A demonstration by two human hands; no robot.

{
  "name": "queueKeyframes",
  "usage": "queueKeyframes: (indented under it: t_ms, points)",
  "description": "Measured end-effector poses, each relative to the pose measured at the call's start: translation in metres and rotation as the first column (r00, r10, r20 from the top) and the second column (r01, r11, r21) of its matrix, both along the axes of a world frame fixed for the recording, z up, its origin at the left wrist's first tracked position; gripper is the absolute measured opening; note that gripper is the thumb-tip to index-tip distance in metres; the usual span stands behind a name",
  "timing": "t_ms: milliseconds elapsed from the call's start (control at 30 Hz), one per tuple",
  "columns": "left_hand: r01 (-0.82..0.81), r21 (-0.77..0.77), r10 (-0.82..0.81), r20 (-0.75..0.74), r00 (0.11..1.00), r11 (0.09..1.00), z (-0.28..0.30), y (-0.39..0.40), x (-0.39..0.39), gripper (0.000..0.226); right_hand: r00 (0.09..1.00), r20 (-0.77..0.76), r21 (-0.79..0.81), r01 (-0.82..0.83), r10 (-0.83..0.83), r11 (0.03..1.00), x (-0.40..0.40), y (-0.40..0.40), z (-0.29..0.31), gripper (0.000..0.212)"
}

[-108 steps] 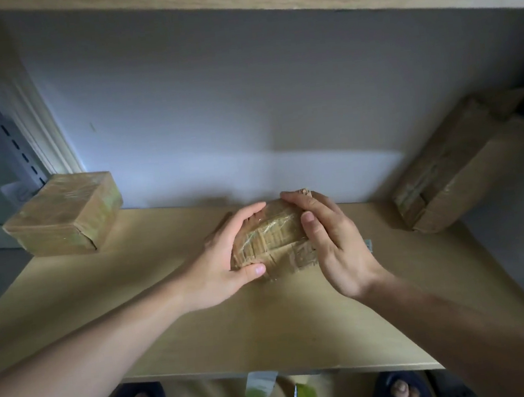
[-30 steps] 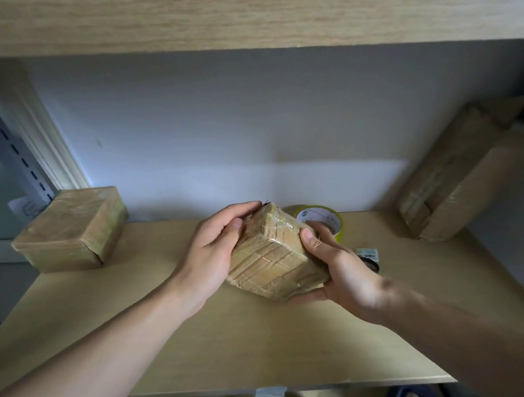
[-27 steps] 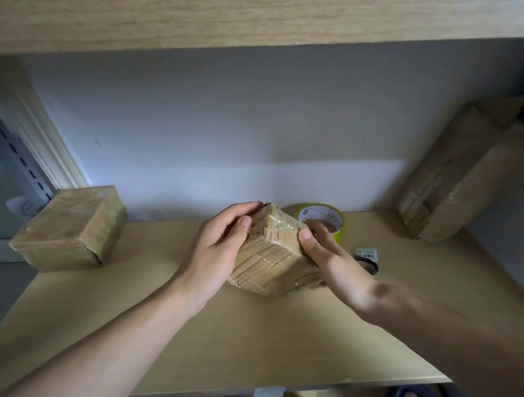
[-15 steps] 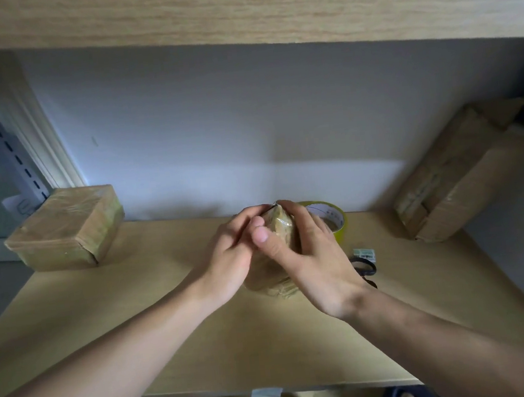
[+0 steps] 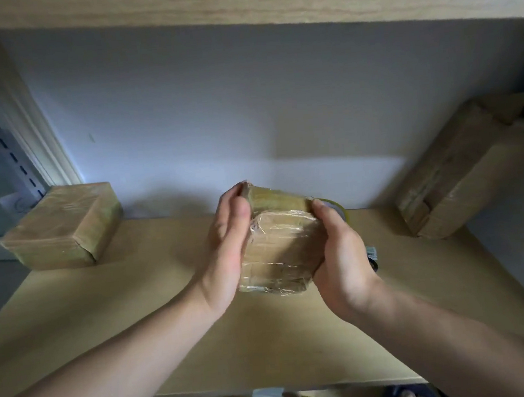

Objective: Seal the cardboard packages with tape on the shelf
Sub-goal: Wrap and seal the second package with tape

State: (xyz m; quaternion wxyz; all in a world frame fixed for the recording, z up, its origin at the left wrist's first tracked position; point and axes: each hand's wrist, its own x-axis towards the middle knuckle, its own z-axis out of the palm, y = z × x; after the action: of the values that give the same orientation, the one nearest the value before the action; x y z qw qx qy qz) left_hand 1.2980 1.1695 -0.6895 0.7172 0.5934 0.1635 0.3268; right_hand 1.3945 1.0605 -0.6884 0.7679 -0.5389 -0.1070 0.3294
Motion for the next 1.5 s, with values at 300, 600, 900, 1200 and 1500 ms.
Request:
queueKeyframes:
  t_ms: [300,600,900,1200,1500]
  points:
    - [-0.381,0.371,0.412,-0.005,0.911,0.847,-0.009,-0.001,0.018,0.048,0.743,0.666,-0.105,0.011,0.062,0.994,-0.003,-0.004,-0.001,0.031]
    - [-0.186,0.303,0.203,-0.025,0.979,0.935,-0.019,0.005,0.013,0.055,0.697,0.691,-0.298,0.029,0.194,0.954,0.01,-0.007,-0.005,0.047]
    - [-0.292,0.393,0.348,-0.078,0.934,0.872,-0.025,0.003,0.02,0.04,0.705,0.706,-0.238,0.145,0.069,0.96,0.003,-0.005,-0.002,0.03]
    - [-0.278,0.419,0.299,0.015,0.954,0.865,-0.02,0.0,0.009,0.053,0.912,0.36,-0.221,-0.119,0.194,0.968,0.012,-0.007,0.007,0.039]
    - [-0.242,0.093,0.256,-0.19,0.948,0.966,-0.02,-0.022,0.013,0.066,0.914,0.4,-0.196,0.006,0.074,0.981,0.005,-0.005,-0.009,0.025]
